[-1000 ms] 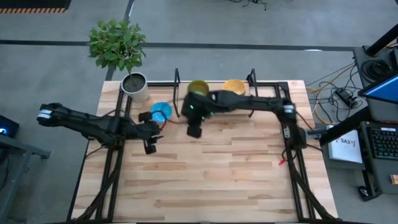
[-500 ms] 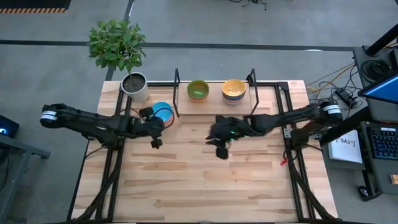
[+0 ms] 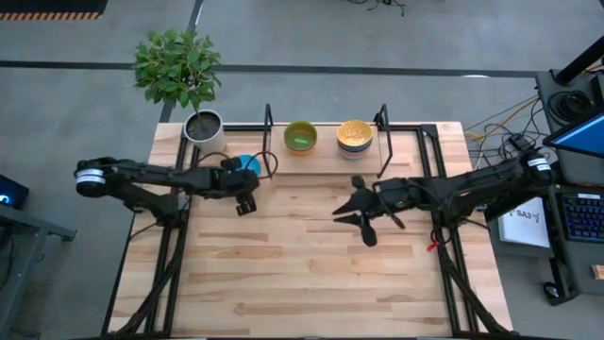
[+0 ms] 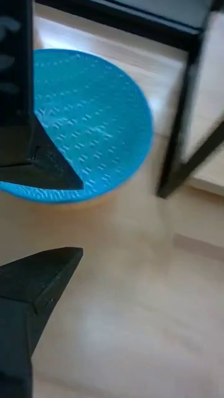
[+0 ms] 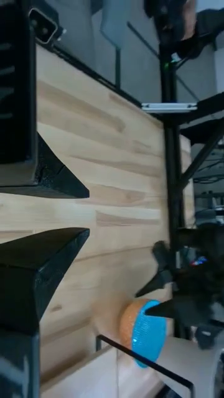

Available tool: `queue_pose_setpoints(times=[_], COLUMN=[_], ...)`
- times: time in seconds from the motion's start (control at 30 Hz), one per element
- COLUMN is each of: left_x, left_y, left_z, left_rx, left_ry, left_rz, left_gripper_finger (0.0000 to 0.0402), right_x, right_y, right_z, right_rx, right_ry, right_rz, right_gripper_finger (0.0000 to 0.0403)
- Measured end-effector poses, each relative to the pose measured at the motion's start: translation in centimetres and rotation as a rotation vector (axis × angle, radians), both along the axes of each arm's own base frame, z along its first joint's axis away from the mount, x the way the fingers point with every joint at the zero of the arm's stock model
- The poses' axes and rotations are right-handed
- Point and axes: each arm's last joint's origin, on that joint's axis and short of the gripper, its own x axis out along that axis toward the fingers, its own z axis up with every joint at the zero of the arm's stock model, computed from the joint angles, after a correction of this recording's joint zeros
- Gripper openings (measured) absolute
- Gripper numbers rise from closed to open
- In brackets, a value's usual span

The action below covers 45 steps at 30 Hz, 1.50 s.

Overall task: Place and stack bowls onto a shelf
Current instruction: Stack the light blue patterned bowl on top of the yellow patterned bowl on the shelf

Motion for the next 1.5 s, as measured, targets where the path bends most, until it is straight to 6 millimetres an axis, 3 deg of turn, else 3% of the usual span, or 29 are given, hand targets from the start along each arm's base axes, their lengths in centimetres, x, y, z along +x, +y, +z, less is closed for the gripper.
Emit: queue_pose_setpoints(times=[0.3, 0.57, 0.83, 1.03, 1.23, 1.37, 1.5], left_x=[0.3, 0.3, 0.2, 2.0, 5.2, 7.9, 11.1], left_y=[1.0, 1.0, -0.8, -4.6, -8.8, -10.0, -10.0], left_z=[-1.4, -1.4, -0.5, 3.2, 9.0, 12.0, 13.7], left_rx=[-0.010, -0.053, -0.216, -0.283, -0.247, -0.135, -0.015], left_ry=[0.065, 0.045, 0.003, -0.036, -0.256, -0.376, -0.423], left_rz=[0.038, 0.103, 0.114, -0.024, -0.216, -0.326, -0.450], left_gripper_finger=[0.0128, 0.0014, 0.0005, 0.0002, 0.0002, 0.0001, 0.0001], right_x=[-1.3, -1.8, -2.0, -2.5, -3.4, -4.3, -5.4], right_y=[1.2, 1.4, 1.4, 1.6, 2.7, 3.3, 3.7], right_z=[1.0, 0.9, 0.9, 0.6, 1.1, 2.0, 2.8], right_rx=[-0.040, -0.055, -0.056, -0.054, -0.090, -0.132, -0.149], right_ry=[-0.044, -0.016, 0.002, 0.050, 0.021, -0.036, -0.081], right_rz=[0.072, 0.087, 0.088, 0.113, 0.203, 0.259, 0.298], right_gripper_finger=[0.0075, 0.0075, 0.0075, 0.0075, 0.0075, 0.0075, 0.0075])
